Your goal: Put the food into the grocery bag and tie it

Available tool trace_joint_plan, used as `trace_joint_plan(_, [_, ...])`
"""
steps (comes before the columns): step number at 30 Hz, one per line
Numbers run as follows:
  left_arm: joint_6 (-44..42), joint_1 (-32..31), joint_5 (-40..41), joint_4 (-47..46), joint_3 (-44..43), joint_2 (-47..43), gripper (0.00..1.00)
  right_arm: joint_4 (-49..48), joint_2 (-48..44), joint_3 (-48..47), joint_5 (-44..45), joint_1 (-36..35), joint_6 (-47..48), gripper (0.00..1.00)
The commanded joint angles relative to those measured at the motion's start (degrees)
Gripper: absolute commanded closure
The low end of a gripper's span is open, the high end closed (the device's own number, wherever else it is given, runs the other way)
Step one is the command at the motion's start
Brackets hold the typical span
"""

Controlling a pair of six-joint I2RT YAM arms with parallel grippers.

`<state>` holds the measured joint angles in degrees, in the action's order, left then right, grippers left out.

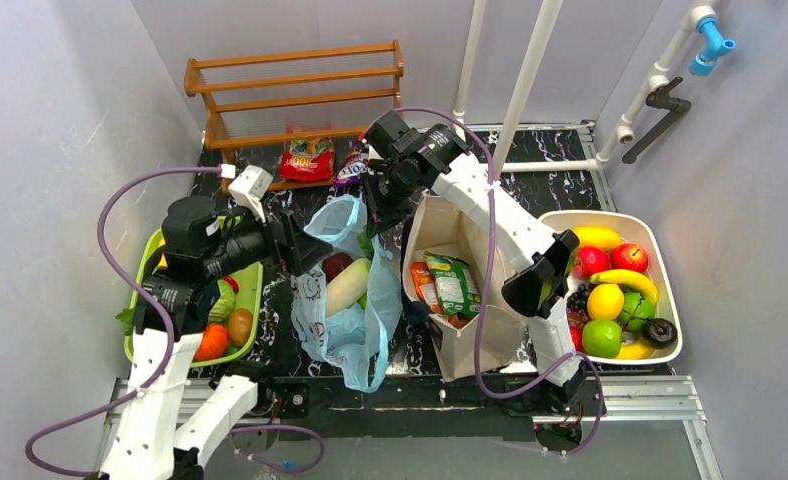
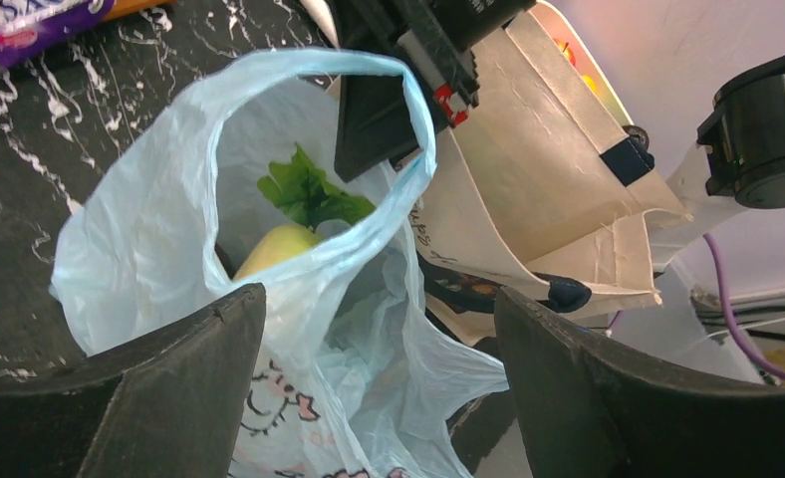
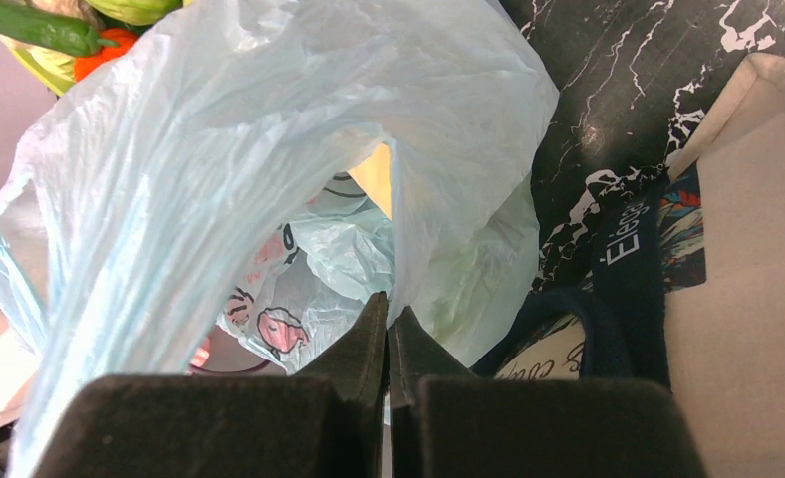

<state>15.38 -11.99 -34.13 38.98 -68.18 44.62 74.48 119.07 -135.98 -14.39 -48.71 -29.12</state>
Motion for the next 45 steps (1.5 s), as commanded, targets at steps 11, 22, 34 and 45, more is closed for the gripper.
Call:
trace_joint_plan(11, [-8.15, -8.64, -4.8, -7.36, -3.7, 9.56, 0.21, -3.23, -0.83, -2.23, -0.77, -1.3, 5.13, 0.99])
trace_joint_plan(22, [-9.12, -13.22, -0.77, -8.84, -4.52, 17.3, 0.54, -5.15, -3.24, -0.11, -0.84, -1.3, 7.51, 0.99])
trace_joint_plan(34, [-4.11, -14.29, 3.38, -10.93, -3.45, 16.15, 1.0, -1.68, -6.14, 0.38, 0.56, -1.3, 6.27, 0.98])
trace_joint_plan(45, [-1.93, -14.3, 28.75, -5.93, -5.87, 14.6, 1.0, -6.2, -17.32, 7.89, -0.49, -1.67, -2.68, 0.43])
